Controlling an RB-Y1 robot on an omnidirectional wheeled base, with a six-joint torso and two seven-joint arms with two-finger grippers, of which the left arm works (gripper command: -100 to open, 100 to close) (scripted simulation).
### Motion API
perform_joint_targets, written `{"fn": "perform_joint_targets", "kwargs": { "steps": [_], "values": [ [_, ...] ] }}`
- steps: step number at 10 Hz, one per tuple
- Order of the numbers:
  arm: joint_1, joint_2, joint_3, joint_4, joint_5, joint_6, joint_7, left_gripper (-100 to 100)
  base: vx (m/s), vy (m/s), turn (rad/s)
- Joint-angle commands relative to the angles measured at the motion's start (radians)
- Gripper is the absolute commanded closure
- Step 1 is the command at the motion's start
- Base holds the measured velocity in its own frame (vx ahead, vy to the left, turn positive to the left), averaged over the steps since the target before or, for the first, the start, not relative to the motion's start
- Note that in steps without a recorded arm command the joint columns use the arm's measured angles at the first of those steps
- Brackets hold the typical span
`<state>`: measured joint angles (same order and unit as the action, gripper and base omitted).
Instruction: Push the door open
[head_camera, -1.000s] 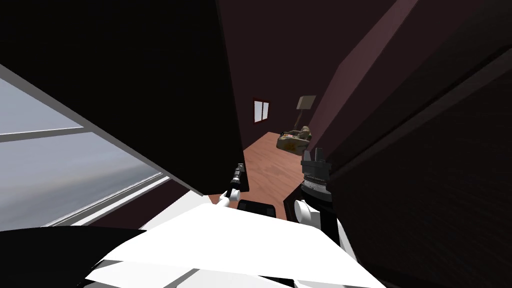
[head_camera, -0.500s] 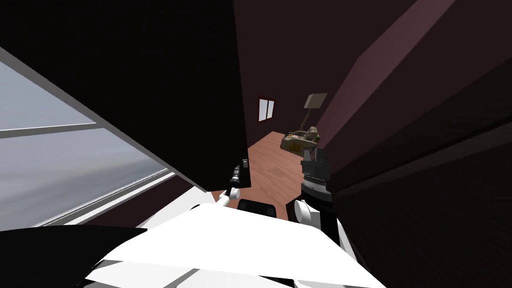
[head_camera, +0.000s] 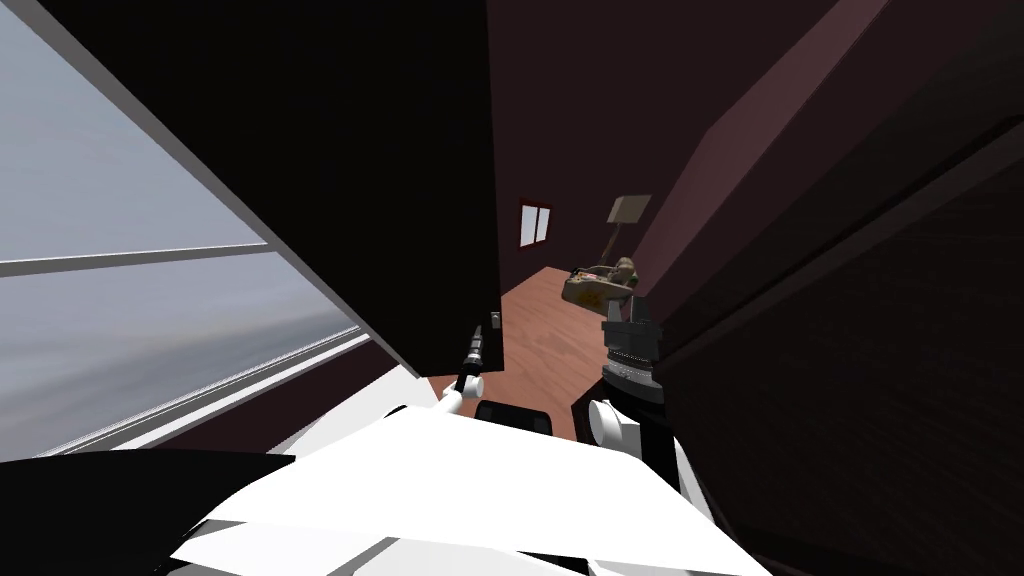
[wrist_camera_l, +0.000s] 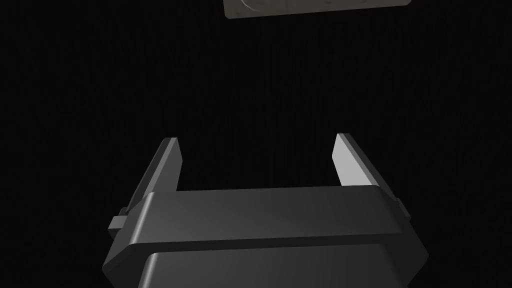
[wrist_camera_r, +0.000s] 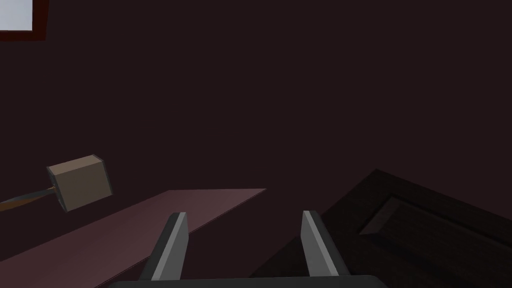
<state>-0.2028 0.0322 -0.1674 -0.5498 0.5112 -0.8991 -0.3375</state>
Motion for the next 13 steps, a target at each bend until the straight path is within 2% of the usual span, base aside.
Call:
{"fn": "perform_joint_targets", "kwargs": {
  "steps": [1,2,3,4,5,6,7,8,9,10,11,12,13],
  "values": [
    [0.003,-0.009,-0.023,-0.011,0.028,0.002,-0.019,-100,-0.074,0.002,0.045],
    [-0.001,-0.028,-0.048,-0.009,0.060,-0.003,-0.037,-100,-0.117,-0.027,0.061],
    [-0.003,-0.039,-0.059,-0.008,0.074,-0.006,-0.045,-100,-0.123,-0.039,0.047],
    [-0.006,-0.059,-0.077,-0.007,0.097,-0.009,-0.057,-100,-0.104,-0.049,0.031],
    [-0.006,-0.059,-0.077,-0.007,0.097,-0.009,-0.057,-100,-0.080,-0.053,0.011],
    [-0.008,-0.082,-0.092,-0.006,0.116,-0.013,-0.068,-100,-0.087,-0.108,0.004],
    [-0.011,-0.070,-0.084,0.001,0.106,-0.013,-0.059,-100,-0.043,-0.060,0.007],
    [-0.012,-0.043,-0.083,0.003,0.108,-0.015,-0.059,-100,0.095,0.034,-0.001],
    [-0.012,-0.043,-0.083,0.003,0.108,-0.015,-0.059,-100,0.113,0.086,-0.002],
    [-0.013,-0.020,-0.081,0.004,0.109,-0.016,-0.056,-100,0.175,0.072,-0.028],
    [-0.013,-0.020,-0.081,0.004,0.109,-0.016,-0.056,-100,0.176,0.059,-0.010],
    [-0.014,-0.006,-0.078,0.006,0.110,-0.018,-0.053,-100,0.210,0.043,-0.032],
    [-0.014,-0.006,-0.078,0.005,0.110,-0.018,-0.053,-100,0.184,0.019,-0.013]
  ]
}}
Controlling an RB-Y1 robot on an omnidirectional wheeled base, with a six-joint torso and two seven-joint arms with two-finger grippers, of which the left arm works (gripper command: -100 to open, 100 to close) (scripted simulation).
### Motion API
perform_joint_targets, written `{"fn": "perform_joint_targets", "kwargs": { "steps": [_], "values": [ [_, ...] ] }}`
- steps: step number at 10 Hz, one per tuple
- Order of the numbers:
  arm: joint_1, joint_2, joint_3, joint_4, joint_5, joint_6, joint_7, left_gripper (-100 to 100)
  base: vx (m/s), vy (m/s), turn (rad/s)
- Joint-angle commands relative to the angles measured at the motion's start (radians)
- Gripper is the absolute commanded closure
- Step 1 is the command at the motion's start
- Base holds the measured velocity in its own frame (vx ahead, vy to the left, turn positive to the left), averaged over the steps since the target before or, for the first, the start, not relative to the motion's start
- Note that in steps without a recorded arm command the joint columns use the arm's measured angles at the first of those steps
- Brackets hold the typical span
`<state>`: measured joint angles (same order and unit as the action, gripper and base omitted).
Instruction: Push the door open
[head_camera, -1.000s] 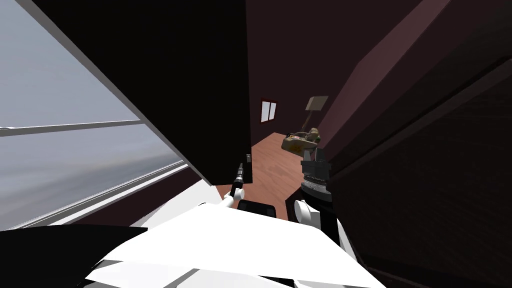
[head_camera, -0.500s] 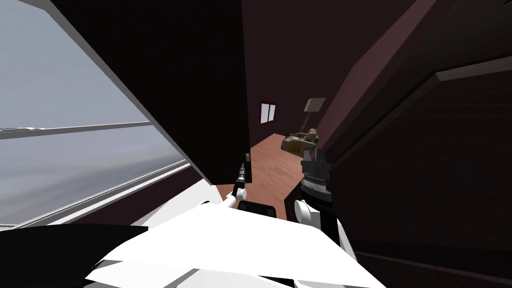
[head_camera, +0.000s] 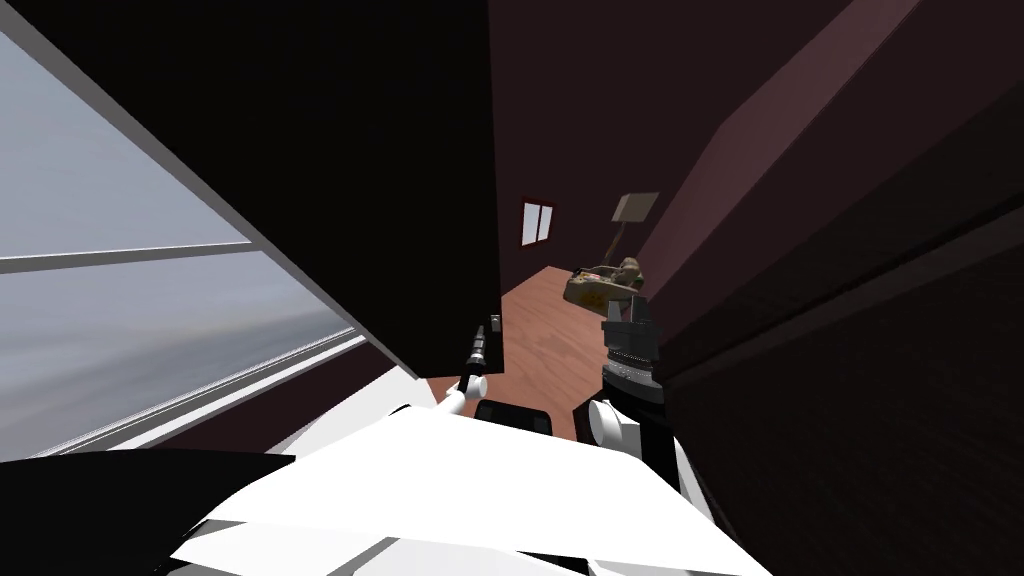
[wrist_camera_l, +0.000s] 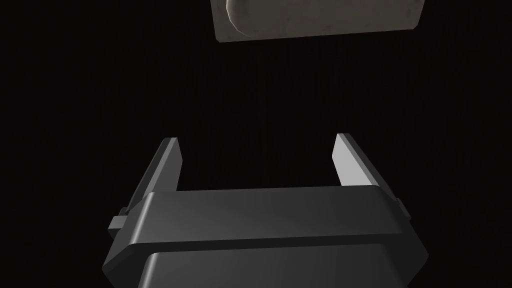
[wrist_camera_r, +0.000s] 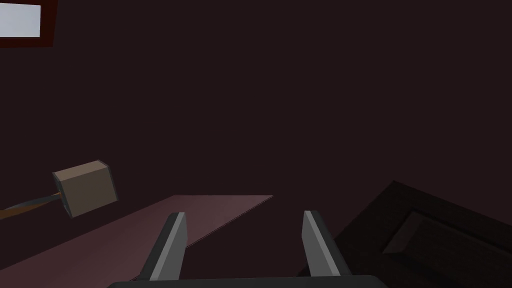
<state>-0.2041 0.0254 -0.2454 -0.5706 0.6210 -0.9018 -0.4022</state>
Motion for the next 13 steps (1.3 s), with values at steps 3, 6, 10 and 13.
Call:
{"fn": "perform_joint_targets", "kwargs": {
  "steps": [3,6,10,13],
  "values": [
    [-0.014,-0.008,0.005,0.030,0.001,-0.018,0.017,-100,0.197,-0.029,-0.030],
    [-0.008,-0.027,0.008,0.020,0.002,-0.015,0.019,-100,0.165,-0.025,-0.013],
    [-0.008,-0.027,0.008,0.020,0.002,-0.015,0.019,100,-0.020,0.002,-0.009],
    [-0.008,-0.008,0.021,0.022,0.019,-0.019,0.005,100,0.036,-0.010,0.007]
  ]
}}
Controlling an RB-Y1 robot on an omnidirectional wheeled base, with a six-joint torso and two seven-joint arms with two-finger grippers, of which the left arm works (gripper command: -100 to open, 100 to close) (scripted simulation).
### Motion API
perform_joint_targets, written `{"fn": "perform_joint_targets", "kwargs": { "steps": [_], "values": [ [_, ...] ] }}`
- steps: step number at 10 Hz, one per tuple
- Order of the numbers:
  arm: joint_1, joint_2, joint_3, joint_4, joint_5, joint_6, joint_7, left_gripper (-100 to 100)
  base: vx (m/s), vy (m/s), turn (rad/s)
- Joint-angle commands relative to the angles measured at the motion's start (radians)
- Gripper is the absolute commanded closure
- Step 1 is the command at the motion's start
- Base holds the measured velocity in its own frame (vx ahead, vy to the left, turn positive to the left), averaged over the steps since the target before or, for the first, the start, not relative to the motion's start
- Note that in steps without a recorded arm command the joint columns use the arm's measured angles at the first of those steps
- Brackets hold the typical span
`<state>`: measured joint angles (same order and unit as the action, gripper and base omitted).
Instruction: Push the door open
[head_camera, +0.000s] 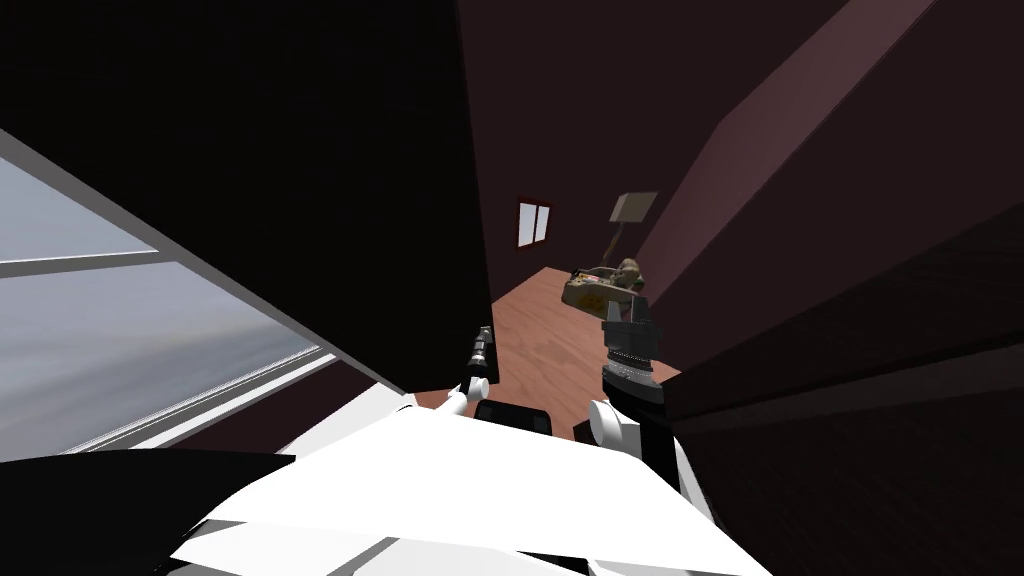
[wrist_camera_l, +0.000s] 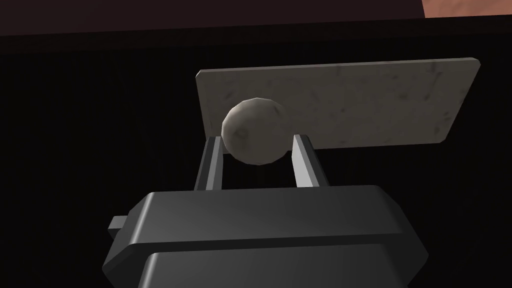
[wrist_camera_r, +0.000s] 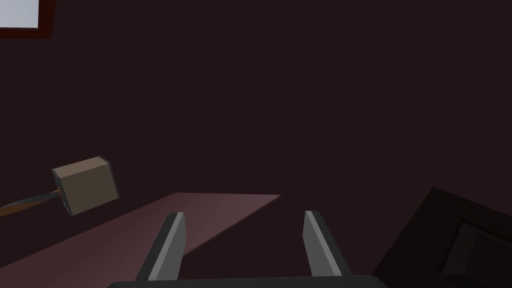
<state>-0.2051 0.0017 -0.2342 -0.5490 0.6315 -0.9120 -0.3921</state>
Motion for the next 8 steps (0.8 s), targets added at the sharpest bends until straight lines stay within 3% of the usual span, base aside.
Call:
{"fn": "perform_joint_targets", "kwargs": {
  "steps": [1,3,5,7,8],
  "values": [
    [-0.007,0.022,0.016,0.001,0.017,-0.012,-0.011,100,0.185,-0.040,0.062],
    [-0.009,0.031,0.034,0.000,0.041,-0.022,-0.029,100,0.217,-0.045,0.067],
    [-0.009,0.031,0.034,0.002,0.041,-0.022,-0.029,100,0.112,-0.002,0.010],
    [-0.010,0.027,0.059,0.000,0.072,-0.034,-0.052,100,0.176,-0.013,0.067],
    [0.000,0.032,0.032,-0.007,0.052,-0.018,-0.041,-100,0.095,0.014,0.236]
  ]
}}
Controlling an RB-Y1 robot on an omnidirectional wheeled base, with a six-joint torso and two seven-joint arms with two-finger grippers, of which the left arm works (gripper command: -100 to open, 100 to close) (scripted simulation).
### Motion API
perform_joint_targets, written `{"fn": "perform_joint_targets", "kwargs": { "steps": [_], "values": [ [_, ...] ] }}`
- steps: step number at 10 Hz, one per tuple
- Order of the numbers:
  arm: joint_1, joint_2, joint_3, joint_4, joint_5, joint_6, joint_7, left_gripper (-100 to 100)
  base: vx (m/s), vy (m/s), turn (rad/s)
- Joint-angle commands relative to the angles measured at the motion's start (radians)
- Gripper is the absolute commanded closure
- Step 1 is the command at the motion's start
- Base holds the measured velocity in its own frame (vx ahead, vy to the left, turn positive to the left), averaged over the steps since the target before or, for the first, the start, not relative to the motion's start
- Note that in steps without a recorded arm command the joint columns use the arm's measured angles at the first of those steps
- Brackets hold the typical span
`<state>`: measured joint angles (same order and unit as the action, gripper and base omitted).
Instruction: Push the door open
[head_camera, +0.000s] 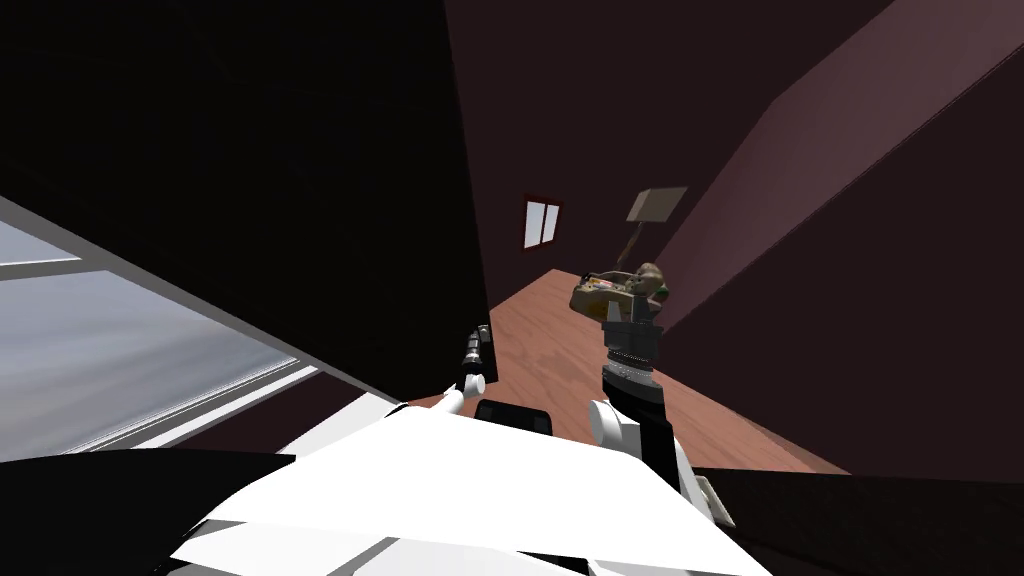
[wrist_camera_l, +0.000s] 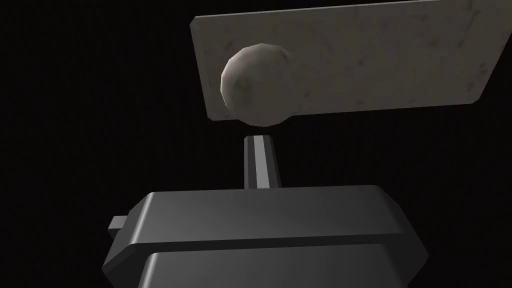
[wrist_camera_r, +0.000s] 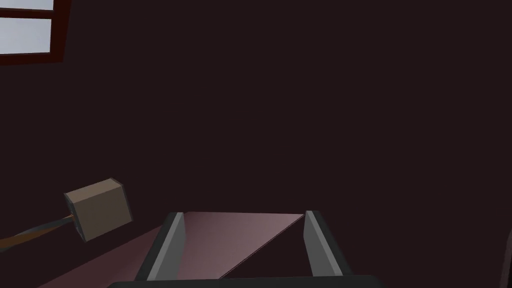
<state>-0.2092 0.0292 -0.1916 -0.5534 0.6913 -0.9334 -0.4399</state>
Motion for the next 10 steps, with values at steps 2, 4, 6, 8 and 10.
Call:
{"fn": "perform_joint_targets", "kwargs": {
  "steps": [2,4,6,8,10],
  "values": [
    [0.017,0.013,-0.040,-0.020,-0.026,0.014,0.015,-100,-0.031,0.064,0.269],
    [0.033,0.016,-0.078,-0.043,-0.050,0.029,0.025,-100,-0.016,0.069,0.310],
    [0.048,0.012,-0.114,-0.065,-0.073,0.043,0.035,-100,-0.004,0.036,0.275],
    [0.054,0.009,-0.128,-0.074,-0.082,0.049,0.039,-100,-0.007,0.008,0.178],
    [0.061,0.005,-0.143,-0.083,-0.091,0.054,0.043,-100,-0.006,-0.004,0.124]
  ]
}}
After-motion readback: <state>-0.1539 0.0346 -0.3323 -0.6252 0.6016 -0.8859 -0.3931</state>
